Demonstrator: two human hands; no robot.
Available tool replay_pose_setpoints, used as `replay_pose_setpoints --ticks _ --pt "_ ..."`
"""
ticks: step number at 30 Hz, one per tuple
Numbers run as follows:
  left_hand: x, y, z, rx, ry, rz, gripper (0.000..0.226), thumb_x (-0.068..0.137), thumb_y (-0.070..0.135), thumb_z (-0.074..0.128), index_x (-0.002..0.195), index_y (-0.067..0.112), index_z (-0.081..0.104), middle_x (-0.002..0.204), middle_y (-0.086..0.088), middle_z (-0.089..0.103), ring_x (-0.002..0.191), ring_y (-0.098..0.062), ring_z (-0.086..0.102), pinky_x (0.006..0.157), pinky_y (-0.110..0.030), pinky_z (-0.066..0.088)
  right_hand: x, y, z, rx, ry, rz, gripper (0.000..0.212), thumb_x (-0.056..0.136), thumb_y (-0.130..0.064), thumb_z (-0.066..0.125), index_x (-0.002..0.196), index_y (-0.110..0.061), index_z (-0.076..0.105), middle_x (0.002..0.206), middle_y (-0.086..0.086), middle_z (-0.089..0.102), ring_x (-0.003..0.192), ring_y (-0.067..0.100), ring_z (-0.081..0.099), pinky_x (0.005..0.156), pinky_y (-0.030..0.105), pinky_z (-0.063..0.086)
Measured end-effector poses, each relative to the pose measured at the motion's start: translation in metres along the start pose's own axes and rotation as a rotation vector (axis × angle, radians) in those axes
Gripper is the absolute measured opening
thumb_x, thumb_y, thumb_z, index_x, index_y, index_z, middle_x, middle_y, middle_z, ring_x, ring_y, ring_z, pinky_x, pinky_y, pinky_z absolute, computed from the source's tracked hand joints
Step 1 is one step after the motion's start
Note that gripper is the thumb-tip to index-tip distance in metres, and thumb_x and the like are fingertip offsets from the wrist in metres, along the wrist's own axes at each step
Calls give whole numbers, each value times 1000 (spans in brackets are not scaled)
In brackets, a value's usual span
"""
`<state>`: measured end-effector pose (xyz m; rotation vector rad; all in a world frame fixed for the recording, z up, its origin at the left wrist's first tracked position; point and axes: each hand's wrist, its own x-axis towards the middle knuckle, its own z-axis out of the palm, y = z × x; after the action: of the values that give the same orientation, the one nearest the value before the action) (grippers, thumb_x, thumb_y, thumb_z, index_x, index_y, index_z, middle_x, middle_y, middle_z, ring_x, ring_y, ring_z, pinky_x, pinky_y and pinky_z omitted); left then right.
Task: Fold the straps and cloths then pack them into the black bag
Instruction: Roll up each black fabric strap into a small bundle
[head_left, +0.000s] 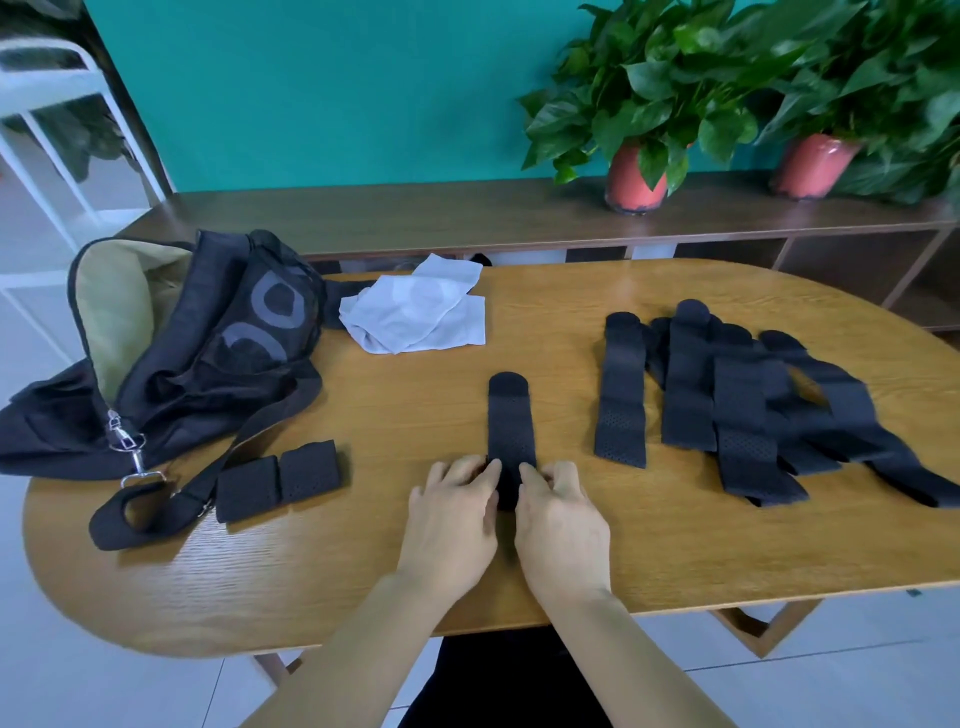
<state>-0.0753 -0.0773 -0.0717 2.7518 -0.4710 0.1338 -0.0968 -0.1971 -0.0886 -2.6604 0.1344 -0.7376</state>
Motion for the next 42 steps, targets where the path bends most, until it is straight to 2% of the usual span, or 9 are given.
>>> replay_pose_setpoints --ticks 8,14,16,19,22,26,29,33,42 --pt "3 3 -3 107 -61 49 47 101 32 31 148 36 28 153 14 27 131 -16 28 91 -34 36 1 3 1 149 11 95 20 80 -12 71 101 -10 71 90 4 62 55 17 60 43 25 49" --pt "2 2 -11 99 -94 89 49 97 42 39 145 35 35 144 14 34 128 -13 31 92 -31 37 0 6 -5 86 24 9 4 76 -12 74 79 -13 71 82 1 56 54 15 54 39 20 38" --pt "-3 -3 -14 85 -81 124 50 93 46 46 142 36 41 139 15 36 126 -12 32 91 -32 35 -4 13 -12 24 -14 -94 6 77 -19 69 79 -14 71 92 2 59 72 18 58 49 24 45" --pt "-5 -13 -15 70 -30 261 46 91 48 50 133 32 54 141 15 39 129 -11 32 93 -32 29 -8 23 -26 32 -180 -227 37 73 -34 55 99 -13 71 115 1 63 104 19 59 80 30 50" --pt "1 -19 -17 4 -52 389 53 92 56 35 125 25 63 132 13 56 123 -9 47 96 -27 29 -5 31 -32 70 -267 -266 45 71 -29 55 111 -12 68 118 0 64 107 17 61 91 27 46" --pt "6 -12 -18 -296 36 211 49 93 54 44 124 21 62 109 7 69 98 -12 64 83 -31 51 10 27 -29 248 -239 -83 35 87 -14 57 121 -16 62 109 -1 68 98 15 63 82 19 44" --pt "12 -4 -7 -379 155 50 28 93 28 61 120 21 63 93 8 70 85 -13 66 74 -29 52 25 18 -19 369 -190 179 32 93 -16 56 125 -17 59 104 -2 69 92 13 64 74 16 43" --pt "18 2 2 -295 234 -45 29 90 18 63 119 17 63 80 11 55 70 -9 50 63 -20 39 30 8 -4 302 -97 202 15 91 -15 59 104 -12 67 91 1 66 81 17 62 68 25 48" --pt "23 5 9 -204 182 -110 50 97 25 52 144 13 42 110 -5 61 103 -19 55 80 -28 48 32 5 7 168 -53 159 17 90 -15 60 103 -9 69 90 7 66 74 21 62 60 27 49"
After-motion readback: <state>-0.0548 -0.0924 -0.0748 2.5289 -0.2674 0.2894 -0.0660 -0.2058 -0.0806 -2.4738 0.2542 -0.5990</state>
